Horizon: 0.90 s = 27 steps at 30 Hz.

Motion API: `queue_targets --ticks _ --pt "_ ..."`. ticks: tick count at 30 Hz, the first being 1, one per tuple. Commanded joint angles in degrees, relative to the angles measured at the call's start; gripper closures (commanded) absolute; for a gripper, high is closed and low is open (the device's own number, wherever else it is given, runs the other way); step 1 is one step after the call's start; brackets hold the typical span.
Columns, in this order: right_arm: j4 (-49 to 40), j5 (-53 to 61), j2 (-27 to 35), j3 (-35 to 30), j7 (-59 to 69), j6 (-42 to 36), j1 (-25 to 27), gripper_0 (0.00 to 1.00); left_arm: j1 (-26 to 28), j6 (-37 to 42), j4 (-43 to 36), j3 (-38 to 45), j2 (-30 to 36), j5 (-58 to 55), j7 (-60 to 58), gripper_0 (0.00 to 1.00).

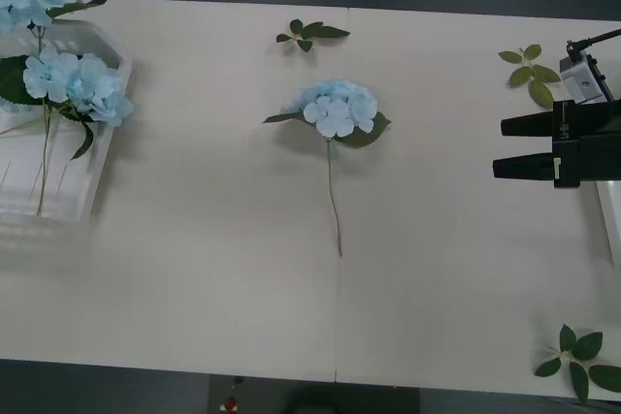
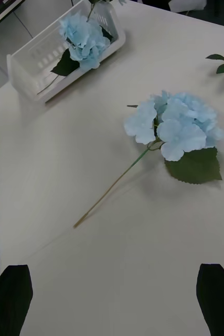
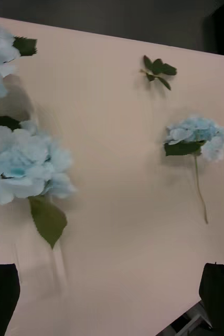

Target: Put the red flowers into the right box and the blue flowers into the left box

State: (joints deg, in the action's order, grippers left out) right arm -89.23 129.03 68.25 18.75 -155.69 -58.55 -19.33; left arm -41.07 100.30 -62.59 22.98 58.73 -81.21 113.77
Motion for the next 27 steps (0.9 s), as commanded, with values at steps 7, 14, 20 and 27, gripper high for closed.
queue_targets --ticks 7,14,20,27 --pt "-0.2 0.3 0.1 -0.2 0.7 -0.2 -1.0 0.09 -9.3 -0.1 -1.1 -13.2 -2.7 -3.1 -1.8 0.0" --pt "-0.2 0.3 0.1 -0.2 0.7 -0.2 -1.0 0.09 -14.8 0.3 -1.1 -17.5 -9.8 2.6 -3.3 0.0" --pt "-0.2 0.3 0.1 -0.2 0.7 -0.2 -1.0 0.09 -15.4 -1.9 -2.4 -21.1 -13.4 2.6 -4.0 0.0" --pt "-0.2 0.3 0.1 -0.2 0.7 -0.2 -1.0 0.09 -15.4 -12.5 -5.8 -32.6 -13.7 -1.3 -5.8 0.0"
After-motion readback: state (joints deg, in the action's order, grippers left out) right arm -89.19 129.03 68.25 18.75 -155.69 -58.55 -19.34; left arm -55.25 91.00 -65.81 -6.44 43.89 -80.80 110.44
